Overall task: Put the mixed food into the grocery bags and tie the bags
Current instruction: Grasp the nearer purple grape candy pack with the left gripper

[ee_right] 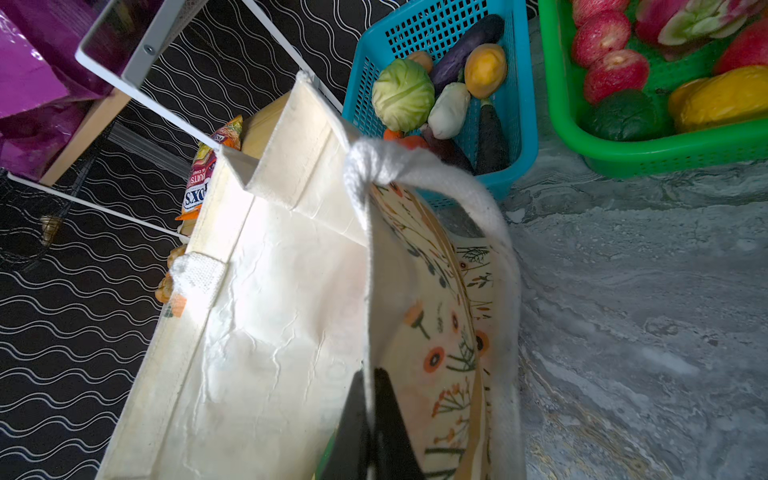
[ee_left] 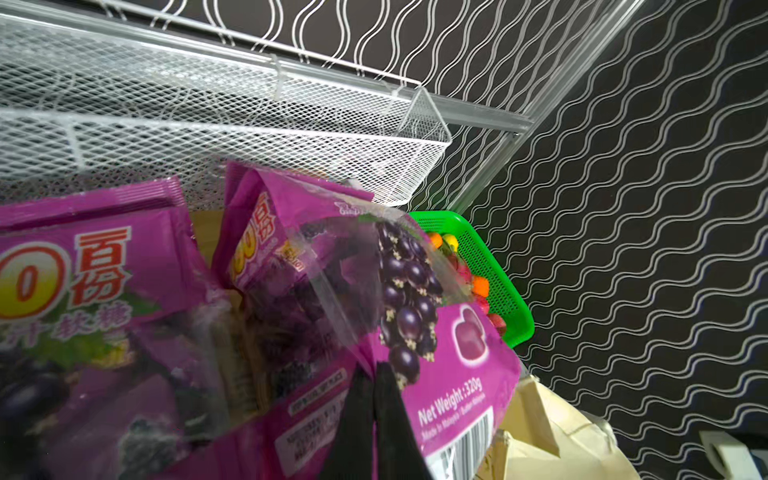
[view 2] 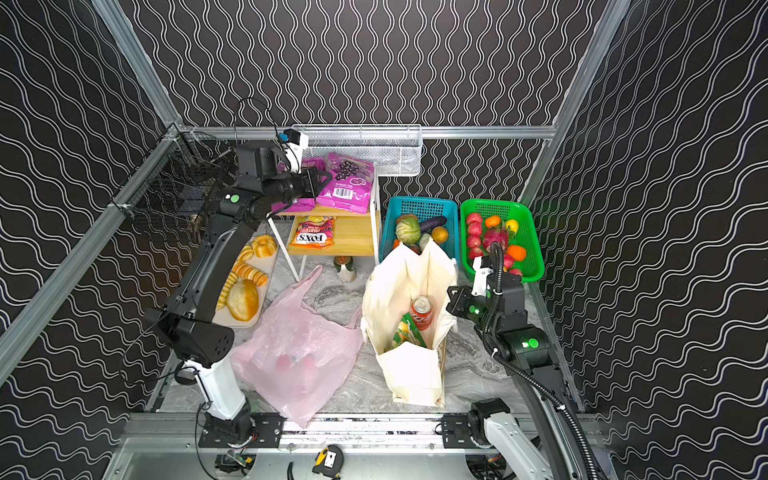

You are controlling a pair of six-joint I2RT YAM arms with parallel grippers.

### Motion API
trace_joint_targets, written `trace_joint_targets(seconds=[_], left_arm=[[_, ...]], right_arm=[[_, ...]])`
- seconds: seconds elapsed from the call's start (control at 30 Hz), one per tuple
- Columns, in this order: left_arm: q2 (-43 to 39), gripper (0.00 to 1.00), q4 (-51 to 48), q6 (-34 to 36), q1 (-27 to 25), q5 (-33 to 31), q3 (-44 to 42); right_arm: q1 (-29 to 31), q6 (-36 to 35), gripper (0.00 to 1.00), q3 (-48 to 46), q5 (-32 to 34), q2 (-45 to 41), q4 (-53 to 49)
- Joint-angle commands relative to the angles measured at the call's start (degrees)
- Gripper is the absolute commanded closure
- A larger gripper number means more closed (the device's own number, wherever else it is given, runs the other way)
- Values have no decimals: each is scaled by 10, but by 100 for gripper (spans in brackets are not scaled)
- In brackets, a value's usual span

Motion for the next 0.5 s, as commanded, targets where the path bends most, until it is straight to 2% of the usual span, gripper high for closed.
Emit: trace_joint_targets(seconds=[0.0, 0.3, 0.47], left_arm=[[-6, 100, 40, 2, 2, 25, 2], [-38, 100, 143, -82, 2, 127, -25], [-67, 100, 177, -125, 6, 143, -38]], right_arm=[[1, -2, 96, 4, -2, 3, 5], [0, -3, 96, 4, 2, -2, 5], [0, -1, 96, -4, 1, -8, 11]])
